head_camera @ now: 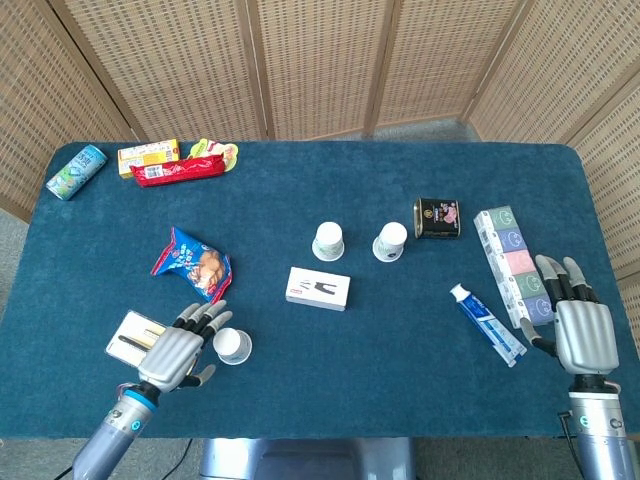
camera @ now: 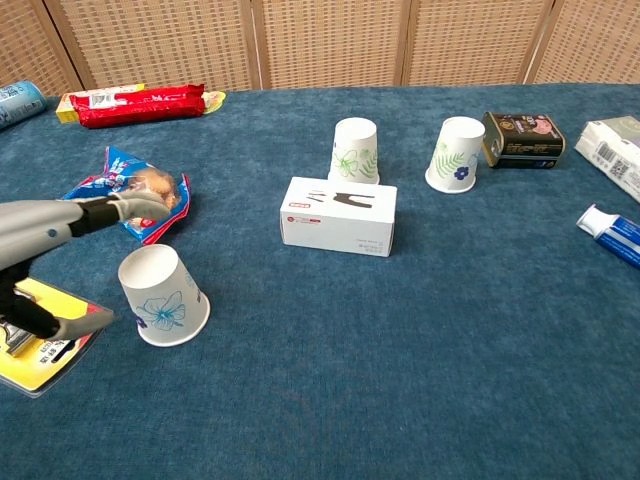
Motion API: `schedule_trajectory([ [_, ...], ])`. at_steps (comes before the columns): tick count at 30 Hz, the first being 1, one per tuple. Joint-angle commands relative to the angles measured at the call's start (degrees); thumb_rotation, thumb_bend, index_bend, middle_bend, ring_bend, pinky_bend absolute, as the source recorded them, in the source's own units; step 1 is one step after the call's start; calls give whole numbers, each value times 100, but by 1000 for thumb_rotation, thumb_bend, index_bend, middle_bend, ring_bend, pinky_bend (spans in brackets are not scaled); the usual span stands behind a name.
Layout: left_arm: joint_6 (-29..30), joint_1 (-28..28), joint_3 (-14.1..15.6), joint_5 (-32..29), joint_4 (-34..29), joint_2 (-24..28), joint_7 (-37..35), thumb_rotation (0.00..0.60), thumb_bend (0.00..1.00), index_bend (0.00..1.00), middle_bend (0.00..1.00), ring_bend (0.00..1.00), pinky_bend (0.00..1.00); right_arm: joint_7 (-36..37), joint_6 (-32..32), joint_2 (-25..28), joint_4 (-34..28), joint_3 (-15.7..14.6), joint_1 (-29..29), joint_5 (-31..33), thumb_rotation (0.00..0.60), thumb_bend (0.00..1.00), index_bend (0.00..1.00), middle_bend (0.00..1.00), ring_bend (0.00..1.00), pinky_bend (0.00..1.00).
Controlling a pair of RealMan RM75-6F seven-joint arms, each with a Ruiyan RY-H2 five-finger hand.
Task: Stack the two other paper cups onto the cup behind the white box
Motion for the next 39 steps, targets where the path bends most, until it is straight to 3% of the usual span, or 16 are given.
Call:
schedule_trajectory([
  [1,-90,-103,-9,-66,108,-123,-37,600,389,0,0,0,115,4,-6,4,-1,4,4,-3,600,300,0,137,0,294],
  [8,-94,-243,-9,-44,337,-437,-176,600,391,22,60,51,247,40,-43,-3,24,0,10,0,600,300,0,137,0,294],
  [13,-55,-318,9,-67,549,-641,-65,600,392,84,100,118,367,101,-52,-9,53,-4,5,-8,600,302,0,138,0,294],
  [20,93,-350,23,10,735,-855,-202,600,396,210,236,256,508,143,-44,8,58,-12,-9,-34,600,300,0,137,0,294],
  [39,88,-545,-92,-159,654,-677,-580,600,400,290,312,347,577,140,-90,-1,45,5,6,2,600,300,0,137,0,295],
])
